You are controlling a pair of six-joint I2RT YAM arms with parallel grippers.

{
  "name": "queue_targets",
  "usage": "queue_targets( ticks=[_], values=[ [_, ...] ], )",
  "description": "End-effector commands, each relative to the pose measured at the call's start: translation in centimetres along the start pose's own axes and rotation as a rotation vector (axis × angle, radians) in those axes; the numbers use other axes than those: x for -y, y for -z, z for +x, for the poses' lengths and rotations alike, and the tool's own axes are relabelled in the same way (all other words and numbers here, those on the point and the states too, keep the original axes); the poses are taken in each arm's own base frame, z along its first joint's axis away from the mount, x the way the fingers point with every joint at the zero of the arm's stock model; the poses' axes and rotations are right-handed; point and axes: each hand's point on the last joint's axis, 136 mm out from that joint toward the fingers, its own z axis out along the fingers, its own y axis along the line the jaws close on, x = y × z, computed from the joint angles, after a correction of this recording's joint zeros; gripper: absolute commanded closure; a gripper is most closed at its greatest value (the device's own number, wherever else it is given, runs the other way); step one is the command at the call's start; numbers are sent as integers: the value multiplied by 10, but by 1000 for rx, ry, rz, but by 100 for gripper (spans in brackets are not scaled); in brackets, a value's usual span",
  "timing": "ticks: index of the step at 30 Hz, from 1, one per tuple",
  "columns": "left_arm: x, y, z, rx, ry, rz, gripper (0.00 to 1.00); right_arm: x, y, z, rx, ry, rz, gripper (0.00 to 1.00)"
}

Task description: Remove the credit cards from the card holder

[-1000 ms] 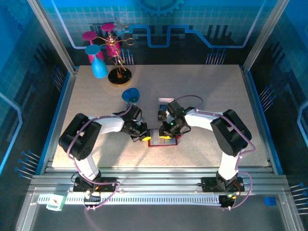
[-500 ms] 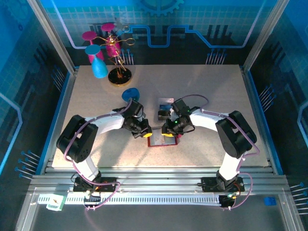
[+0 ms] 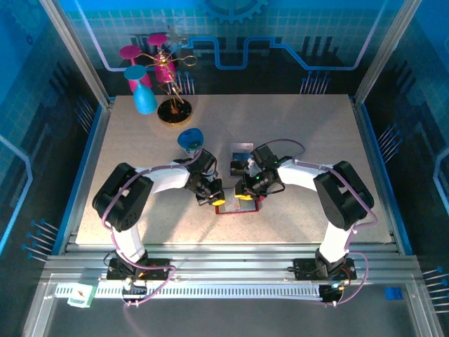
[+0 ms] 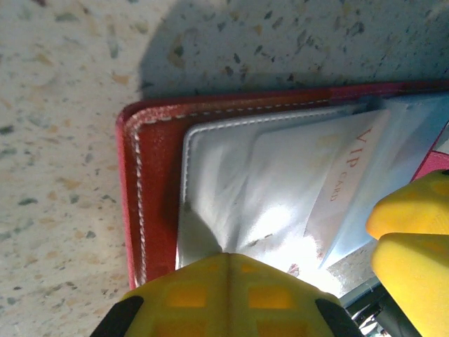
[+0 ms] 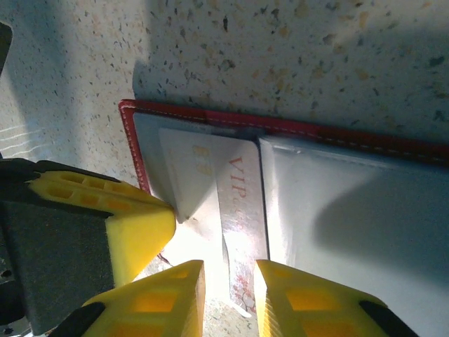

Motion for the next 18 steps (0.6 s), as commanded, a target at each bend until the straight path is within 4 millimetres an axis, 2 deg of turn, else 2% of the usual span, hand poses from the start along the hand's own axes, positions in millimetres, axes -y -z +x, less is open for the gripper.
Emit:
queue_targets(
  ticks=[1,9,18],
  values=[
    [-19,-8,5,-25,13,-64,95,11,-6,3,-30,-12,4,75],
    [-30,-14,8,-41,20,-98,97,20,-13,8,-55,-29,6,75],
    [-32,-16,8,-46,25,-102,98,9,-13,6,-46,-51,-94,79]
  ],
)
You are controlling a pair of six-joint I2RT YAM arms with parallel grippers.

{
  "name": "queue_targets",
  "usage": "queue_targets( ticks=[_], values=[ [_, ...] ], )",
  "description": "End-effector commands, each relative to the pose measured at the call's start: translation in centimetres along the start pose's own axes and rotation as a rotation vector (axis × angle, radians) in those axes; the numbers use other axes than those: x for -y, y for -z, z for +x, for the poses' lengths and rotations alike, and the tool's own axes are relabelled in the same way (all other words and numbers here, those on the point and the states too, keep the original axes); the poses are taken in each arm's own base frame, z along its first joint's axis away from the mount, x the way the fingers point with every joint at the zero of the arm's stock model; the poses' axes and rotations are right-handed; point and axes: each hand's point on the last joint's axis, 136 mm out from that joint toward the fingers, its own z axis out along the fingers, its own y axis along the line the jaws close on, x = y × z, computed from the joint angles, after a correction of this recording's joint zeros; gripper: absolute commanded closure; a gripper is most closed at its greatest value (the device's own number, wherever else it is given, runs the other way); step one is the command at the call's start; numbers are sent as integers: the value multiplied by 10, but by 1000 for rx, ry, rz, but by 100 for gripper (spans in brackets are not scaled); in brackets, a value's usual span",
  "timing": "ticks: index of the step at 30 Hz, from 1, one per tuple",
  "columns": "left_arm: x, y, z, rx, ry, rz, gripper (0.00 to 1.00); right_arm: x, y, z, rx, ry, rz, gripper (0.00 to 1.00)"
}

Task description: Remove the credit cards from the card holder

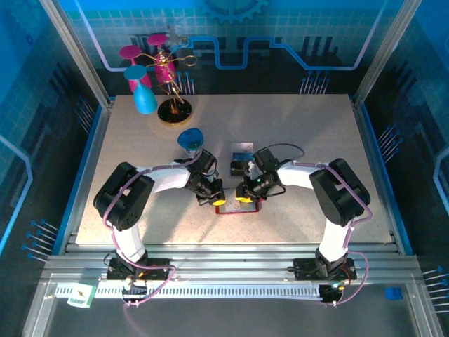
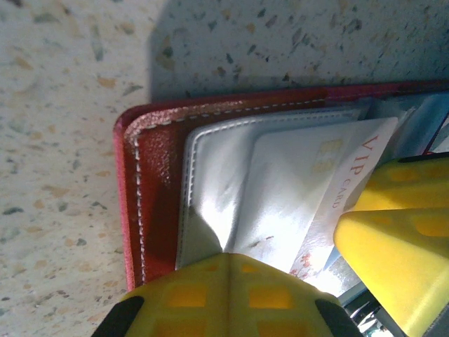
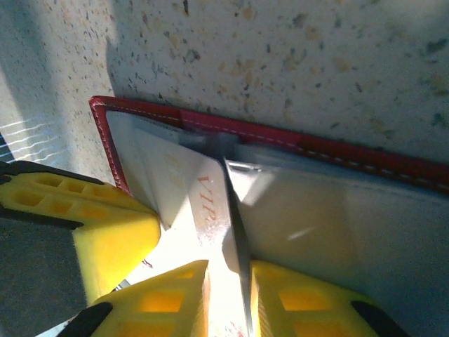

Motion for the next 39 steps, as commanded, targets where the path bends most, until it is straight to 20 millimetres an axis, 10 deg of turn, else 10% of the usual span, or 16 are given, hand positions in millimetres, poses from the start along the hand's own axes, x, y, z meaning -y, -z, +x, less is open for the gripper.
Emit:
queue_targets(
  ticks=[1,39],
  values=[
    [-34,-14,9,-40,34,-110,98,-2,1,2,-7,-28,-51,80],
    [-16,4,-1,14,0,-92,86,6,62,13,63,42,-56,100]
  ],
)
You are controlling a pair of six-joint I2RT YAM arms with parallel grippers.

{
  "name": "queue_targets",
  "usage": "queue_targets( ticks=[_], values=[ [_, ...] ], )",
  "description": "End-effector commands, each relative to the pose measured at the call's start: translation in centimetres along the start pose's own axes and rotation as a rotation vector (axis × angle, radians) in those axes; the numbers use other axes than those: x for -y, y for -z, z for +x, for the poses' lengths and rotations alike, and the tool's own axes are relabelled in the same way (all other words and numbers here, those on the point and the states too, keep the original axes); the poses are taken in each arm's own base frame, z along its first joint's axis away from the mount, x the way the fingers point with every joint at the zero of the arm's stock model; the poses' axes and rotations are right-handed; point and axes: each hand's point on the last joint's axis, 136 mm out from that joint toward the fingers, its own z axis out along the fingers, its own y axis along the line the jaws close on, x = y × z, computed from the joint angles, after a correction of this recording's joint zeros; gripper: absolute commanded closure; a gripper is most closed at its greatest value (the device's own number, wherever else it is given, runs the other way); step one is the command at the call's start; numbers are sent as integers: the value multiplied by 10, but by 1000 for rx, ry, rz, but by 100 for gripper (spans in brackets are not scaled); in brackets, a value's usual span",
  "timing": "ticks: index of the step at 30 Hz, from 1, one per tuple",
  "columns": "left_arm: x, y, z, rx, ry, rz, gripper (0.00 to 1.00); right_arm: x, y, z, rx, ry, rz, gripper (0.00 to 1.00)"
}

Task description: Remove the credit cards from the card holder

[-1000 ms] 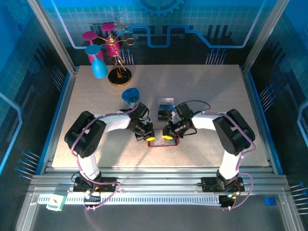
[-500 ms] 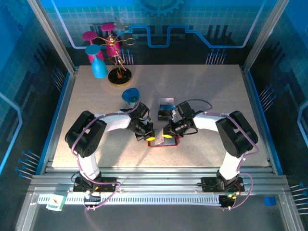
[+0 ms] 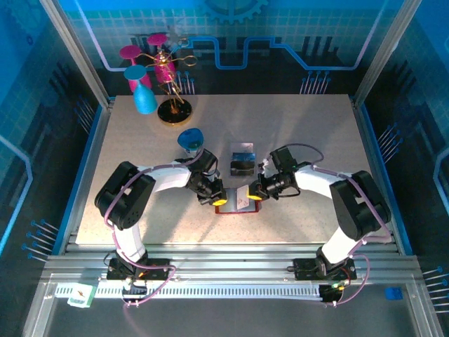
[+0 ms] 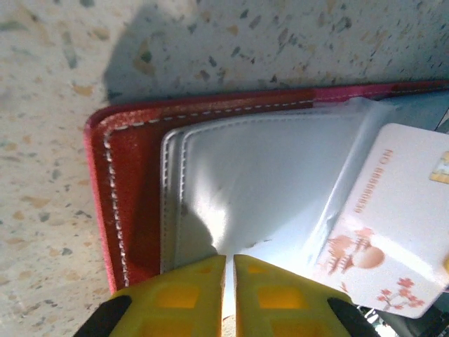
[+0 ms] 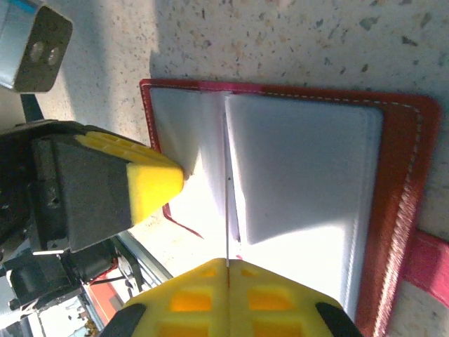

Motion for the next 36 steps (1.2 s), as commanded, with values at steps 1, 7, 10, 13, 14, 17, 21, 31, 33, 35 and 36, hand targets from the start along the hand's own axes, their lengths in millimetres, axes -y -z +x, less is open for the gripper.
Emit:
queue_targets(
  ticks=[1,7,10,13,14,17,21,31,33,35,36],
  values=[
    [-16,7,0,20,15,-87,85,-3,15,4,-12,78,24,100],
    [-3,19,-4,46,2,-53,78,-18,39,-2,-38,311,110,100],
    [1,26,-6,71,-2,-40,74,-15,52,-8,-43,424,207,100],
    [4,34,-8,101,-9,-27,71,-15,62,-15,-46,561,278,100],
    [4,36,-9,112,-12,-22,70,-17,64,-17,-48,600,293,100],
    [5,45,-12,157,-14,2,65,-25,71,-23,-73,740,312,100],
    [1,54,-16,195,-5,20,63,-40,80,-33,-102,937,327,100],
    [-17,64,-17,233,33,8,62,-64,102,-88,-161,1265,474,100],
    [-19,64,-16,233,37,8,62,-71,105,-102,-166,1314,497,100],
    [-21,65,-16,236,44,5,62,-75,104,-114,-186,1349,512,100],
    [-22,66,-16,237,46,5,62,-78,104,-119,-193,1369,518,100]
  ],
)
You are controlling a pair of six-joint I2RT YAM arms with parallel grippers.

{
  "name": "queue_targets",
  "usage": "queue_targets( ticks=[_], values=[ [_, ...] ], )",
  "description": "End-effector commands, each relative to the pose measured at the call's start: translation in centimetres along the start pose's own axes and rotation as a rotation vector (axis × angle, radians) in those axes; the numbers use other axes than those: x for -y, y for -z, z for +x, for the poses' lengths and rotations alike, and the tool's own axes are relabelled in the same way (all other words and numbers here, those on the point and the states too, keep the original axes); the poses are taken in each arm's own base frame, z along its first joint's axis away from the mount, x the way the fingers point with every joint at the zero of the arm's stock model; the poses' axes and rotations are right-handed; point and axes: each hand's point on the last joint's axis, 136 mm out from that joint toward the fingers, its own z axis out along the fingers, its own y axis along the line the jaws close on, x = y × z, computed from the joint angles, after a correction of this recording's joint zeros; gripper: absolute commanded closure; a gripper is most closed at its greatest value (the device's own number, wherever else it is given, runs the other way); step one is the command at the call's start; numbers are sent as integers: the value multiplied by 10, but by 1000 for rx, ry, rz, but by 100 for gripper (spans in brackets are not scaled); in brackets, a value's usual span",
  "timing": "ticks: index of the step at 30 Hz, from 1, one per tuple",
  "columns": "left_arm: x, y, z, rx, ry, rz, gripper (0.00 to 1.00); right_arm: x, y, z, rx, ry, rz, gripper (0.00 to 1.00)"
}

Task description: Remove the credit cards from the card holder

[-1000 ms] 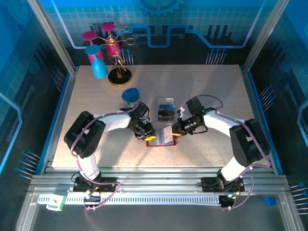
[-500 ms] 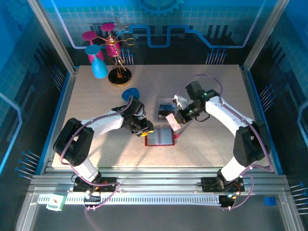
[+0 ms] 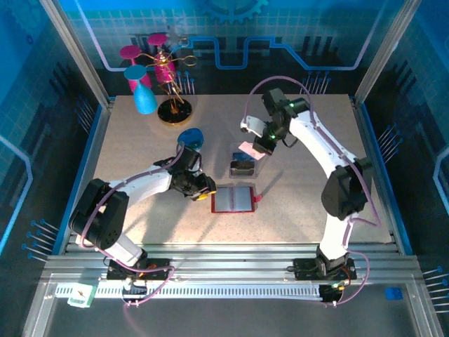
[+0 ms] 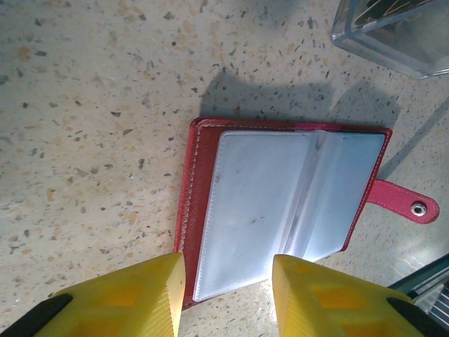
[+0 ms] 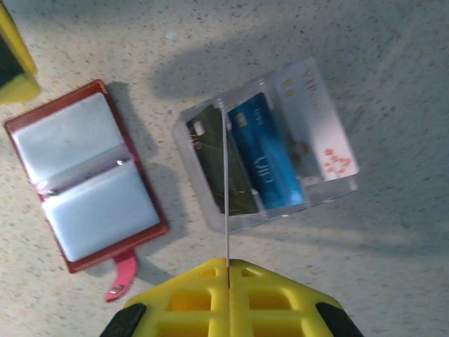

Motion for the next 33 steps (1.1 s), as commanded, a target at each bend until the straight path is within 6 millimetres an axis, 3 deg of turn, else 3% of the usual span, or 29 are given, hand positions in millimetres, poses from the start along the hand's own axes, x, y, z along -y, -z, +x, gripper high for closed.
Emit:
queue_targets(
  ticks=[1,11,16,22,25,32,33],
  values=[
    [-5,7,-3,28,23,-2,62,7,-3,2,-85,130,-13,100],
    [-24,13,-2,40,65,-19,61,41,-41,-23,-141,244,-23,100],
    [-32,18,-1,53,85,-23,61,44,-72,-16,-201,270,-51,100],
    [-41,21,-1,64,103,-28,60,48,-91,-10,-248,275,-38,97],
    [-42,24,-2,74,104,-28,59,50,-92,-12,-244,273,-20,79],
    [-52,34,-11,118,86,-72,43,60,-68,-25,-158,241,60,61],
    [-54,36,-15,134,77,-85,39,62,-55,-29,-126,228,84,58]
  ],
)
